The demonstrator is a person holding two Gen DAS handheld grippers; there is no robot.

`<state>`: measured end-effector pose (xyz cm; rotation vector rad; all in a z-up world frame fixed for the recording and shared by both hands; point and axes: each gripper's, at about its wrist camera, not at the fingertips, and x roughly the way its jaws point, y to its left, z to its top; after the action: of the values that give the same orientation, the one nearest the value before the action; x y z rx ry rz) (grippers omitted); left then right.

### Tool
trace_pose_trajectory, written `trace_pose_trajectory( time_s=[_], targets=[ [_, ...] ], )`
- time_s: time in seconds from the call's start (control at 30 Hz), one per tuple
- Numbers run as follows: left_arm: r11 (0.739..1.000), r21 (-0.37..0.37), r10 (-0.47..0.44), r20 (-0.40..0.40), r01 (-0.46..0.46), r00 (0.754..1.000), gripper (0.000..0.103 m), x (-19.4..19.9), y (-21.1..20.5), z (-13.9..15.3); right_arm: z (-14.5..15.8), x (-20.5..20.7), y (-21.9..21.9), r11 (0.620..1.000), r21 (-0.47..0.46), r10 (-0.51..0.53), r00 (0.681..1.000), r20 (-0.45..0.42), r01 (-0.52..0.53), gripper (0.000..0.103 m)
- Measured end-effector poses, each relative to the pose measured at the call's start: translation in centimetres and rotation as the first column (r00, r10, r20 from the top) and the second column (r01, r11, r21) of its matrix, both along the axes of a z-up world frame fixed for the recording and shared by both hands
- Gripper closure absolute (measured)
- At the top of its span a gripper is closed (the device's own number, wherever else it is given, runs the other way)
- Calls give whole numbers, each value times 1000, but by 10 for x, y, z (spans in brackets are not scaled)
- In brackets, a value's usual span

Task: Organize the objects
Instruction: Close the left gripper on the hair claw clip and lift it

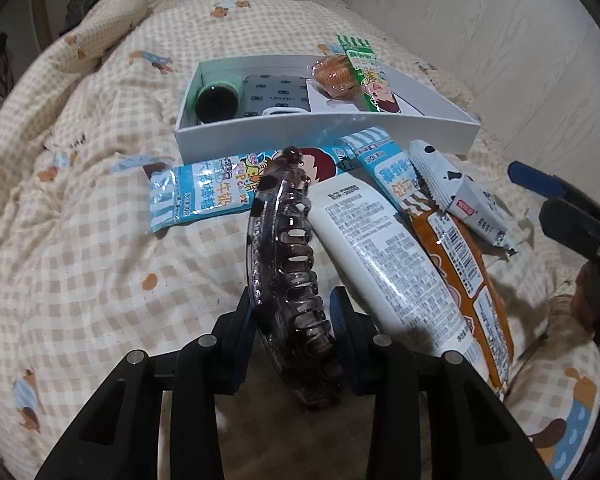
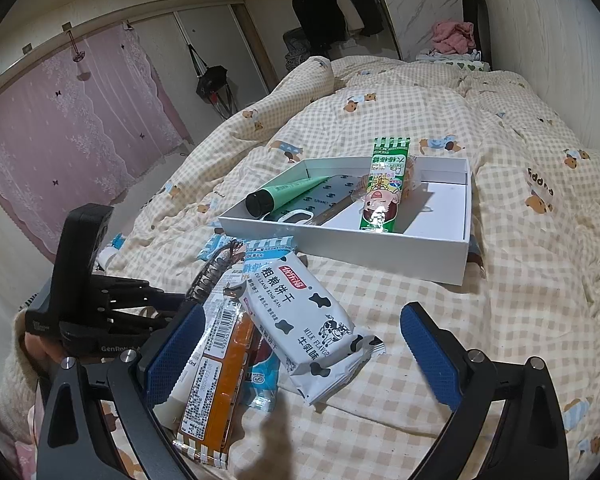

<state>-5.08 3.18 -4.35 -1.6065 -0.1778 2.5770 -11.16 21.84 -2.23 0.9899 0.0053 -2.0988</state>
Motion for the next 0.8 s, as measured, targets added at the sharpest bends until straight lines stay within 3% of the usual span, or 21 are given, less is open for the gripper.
trace_pose_trajectory(
  time_s=[0.13, 0.27, 0.33, 0.53, 0.63, 0.73, 0.8],
  targets=[
    [1000, 25, 7, -38, -6, 999, 68, 3, -7, 17, -1, -1, 0, 1000, 1, -1, 1000, 2, 1, 4],
    [999, 2, 50, -132, -50, 990, 71, 14, -15, 50, -1, 0, 0, 1000, 1, -2, 1000, 2, 2, 4],
    [997, 36, 73, -173, -68, 982, 71, 25, -20, 67, -1, 0, 0, 1000, 0, -2, 1000, 3, 2, 4],
    [993, 62, 109, -232, -97, 967, 71, 48, -18, 82, 0, 1, -1, 1000, 0, -2, 1000, 4, 2, 4],
    [987, 113, 136, -226, -113, 965, 71, 57, -17, 82, -1, 1, -1, 1000, 0, -2, 1000, 7, 2, 4],
    [965, 211, 203, -212, -158, 956, 71, 69, -17, 79, 0, 2, 0, 1000, -1, -2, 1000, 7, 2, 4],
    [950, 238, 253, -208, -202, 945, 71, 74, -17, 76, 0, 2, 0, 1000, 0, -2, 1000, 7, 2, 4]
  ],
)
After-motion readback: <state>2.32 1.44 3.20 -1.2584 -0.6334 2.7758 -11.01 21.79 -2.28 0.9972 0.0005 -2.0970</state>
